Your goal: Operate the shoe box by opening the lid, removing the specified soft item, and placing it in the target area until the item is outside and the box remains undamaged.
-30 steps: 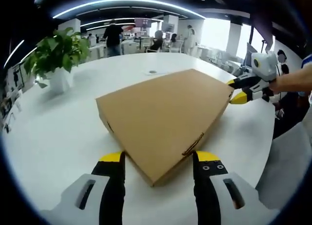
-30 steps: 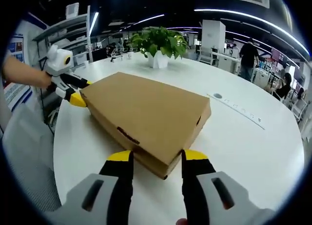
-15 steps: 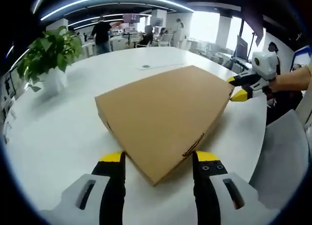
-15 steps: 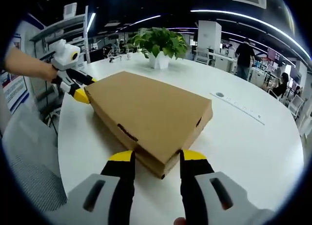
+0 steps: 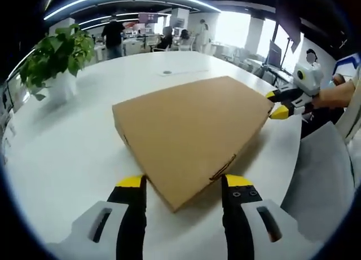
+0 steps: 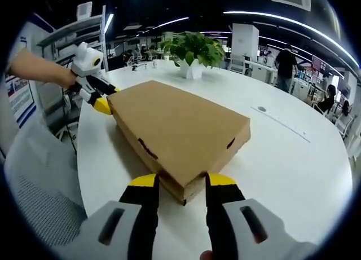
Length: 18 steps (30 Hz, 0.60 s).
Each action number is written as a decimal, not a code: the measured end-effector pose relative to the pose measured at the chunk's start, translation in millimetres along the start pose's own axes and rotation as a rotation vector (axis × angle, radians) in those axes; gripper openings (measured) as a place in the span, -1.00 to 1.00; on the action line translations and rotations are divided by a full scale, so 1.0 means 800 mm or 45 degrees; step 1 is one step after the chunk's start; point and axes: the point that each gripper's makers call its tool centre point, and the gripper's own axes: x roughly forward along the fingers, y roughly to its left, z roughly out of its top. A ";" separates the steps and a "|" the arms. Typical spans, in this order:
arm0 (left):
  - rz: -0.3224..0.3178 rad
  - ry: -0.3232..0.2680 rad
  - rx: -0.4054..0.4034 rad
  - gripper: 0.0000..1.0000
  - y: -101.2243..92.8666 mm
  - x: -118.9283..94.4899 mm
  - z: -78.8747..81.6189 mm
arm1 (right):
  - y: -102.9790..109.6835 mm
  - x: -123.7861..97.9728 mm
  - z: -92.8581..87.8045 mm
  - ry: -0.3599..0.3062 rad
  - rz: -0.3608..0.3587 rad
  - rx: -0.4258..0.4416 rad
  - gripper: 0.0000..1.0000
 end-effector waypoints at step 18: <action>-0.005 0.021 -0.008 0.06 0.008 -0.020 -0.020 | 0.033 0.000 0.003 -0.029 0.017 0.056 -0.41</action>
